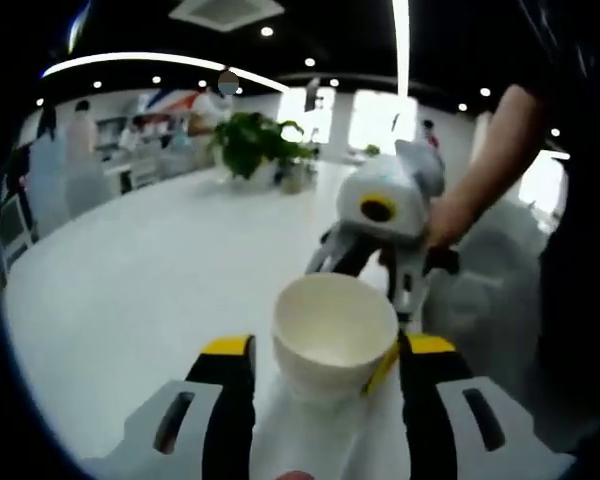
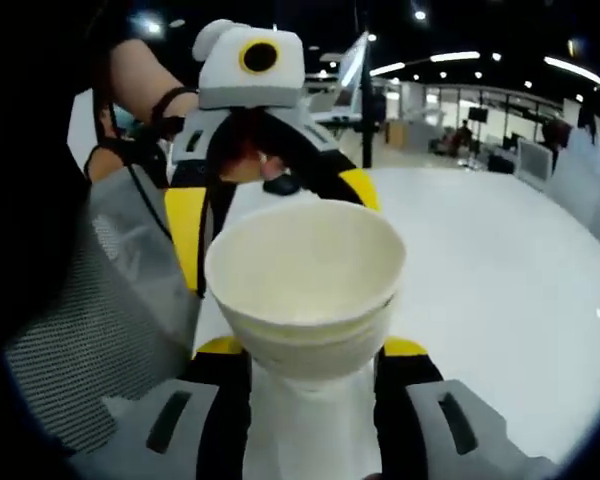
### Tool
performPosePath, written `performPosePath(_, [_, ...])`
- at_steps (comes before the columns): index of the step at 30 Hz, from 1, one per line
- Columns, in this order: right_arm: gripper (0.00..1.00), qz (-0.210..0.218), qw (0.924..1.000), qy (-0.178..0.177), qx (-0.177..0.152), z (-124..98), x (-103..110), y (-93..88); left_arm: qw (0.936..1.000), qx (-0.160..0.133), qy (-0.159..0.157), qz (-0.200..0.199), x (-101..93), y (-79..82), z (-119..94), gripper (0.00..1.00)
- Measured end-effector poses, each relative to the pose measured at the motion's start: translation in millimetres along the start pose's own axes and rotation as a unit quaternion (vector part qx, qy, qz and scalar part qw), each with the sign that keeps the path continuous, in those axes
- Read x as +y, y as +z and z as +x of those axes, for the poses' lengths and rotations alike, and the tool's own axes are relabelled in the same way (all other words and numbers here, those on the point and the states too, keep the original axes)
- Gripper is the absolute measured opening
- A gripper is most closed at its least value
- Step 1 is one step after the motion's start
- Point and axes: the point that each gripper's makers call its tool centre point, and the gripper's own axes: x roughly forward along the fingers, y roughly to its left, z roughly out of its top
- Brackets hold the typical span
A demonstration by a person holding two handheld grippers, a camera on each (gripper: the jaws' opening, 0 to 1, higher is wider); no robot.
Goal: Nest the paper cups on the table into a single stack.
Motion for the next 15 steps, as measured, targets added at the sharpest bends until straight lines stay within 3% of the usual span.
performPosePath(6, [0.41,0.001,1.0000,-0.003,-0.008,-0.4,-0.8,0.2,1.0000,-0.004,-0.004,0.003,0.0,2.1,1.8,0.47])
performPosePath(15, [0.40,0.003,0.9999,-0.005,-0.010,-6.4,-4.7,2.6,0.9999,-0.009,-0.009,0.001,3.0,6.0,3.5,0.46])
